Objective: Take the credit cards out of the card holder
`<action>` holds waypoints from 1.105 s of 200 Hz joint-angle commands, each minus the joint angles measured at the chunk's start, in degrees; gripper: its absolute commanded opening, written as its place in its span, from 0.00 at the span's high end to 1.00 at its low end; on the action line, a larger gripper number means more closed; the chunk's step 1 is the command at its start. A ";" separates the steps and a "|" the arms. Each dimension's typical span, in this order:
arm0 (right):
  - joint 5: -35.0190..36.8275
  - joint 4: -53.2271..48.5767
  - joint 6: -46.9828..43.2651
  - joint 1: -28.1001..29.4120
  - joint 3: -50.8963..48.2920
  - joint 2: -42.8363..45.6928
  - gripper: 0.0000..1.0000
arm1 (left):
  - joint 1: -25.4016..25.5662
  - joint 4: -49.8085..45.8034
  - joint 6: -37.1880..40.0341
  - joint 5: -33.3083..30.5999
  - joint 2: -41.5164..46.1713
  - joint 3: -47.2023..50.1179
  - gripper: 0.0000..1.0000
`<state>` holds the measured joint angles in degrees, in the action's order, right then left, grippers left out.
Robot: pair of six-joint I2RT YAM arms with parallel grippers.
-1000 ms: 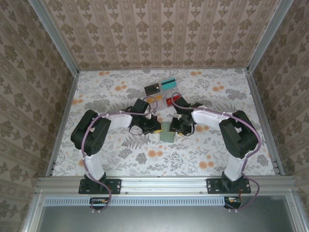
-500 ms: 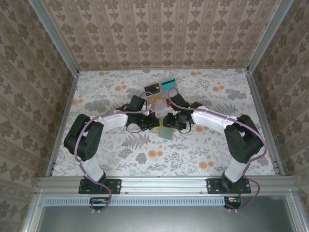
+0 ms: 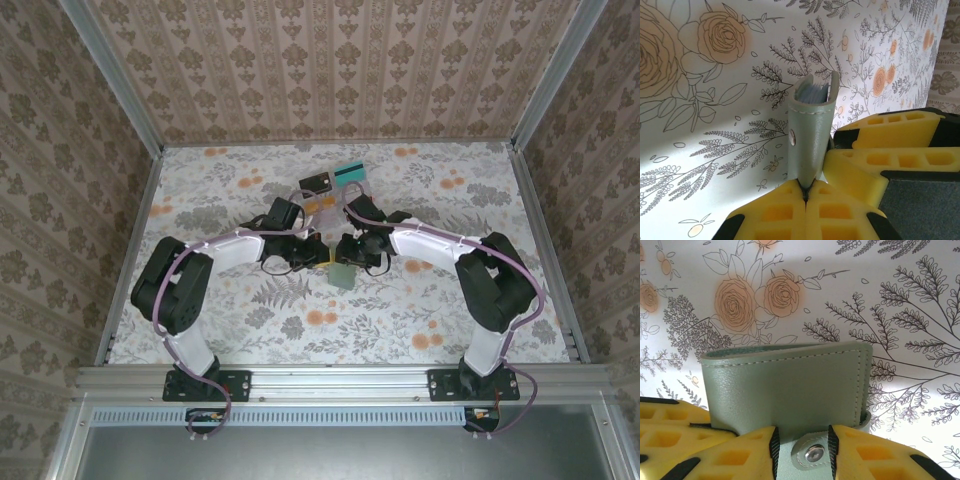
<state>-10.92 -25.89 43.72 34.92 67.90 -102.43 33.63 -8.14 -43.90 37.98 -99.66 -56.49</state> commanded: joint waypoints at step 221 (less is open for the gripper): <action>6.45 -6.51 0.92 0.33 2.68 -3.41 0.71 | -2.07 -10.82 3.76 -10.09 4.00 -2.44 0.58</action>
<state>-2.87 -32.71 44.99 35.51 68.77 -103.53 32.05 -14.33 -42.70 31.46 -98.56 -56.55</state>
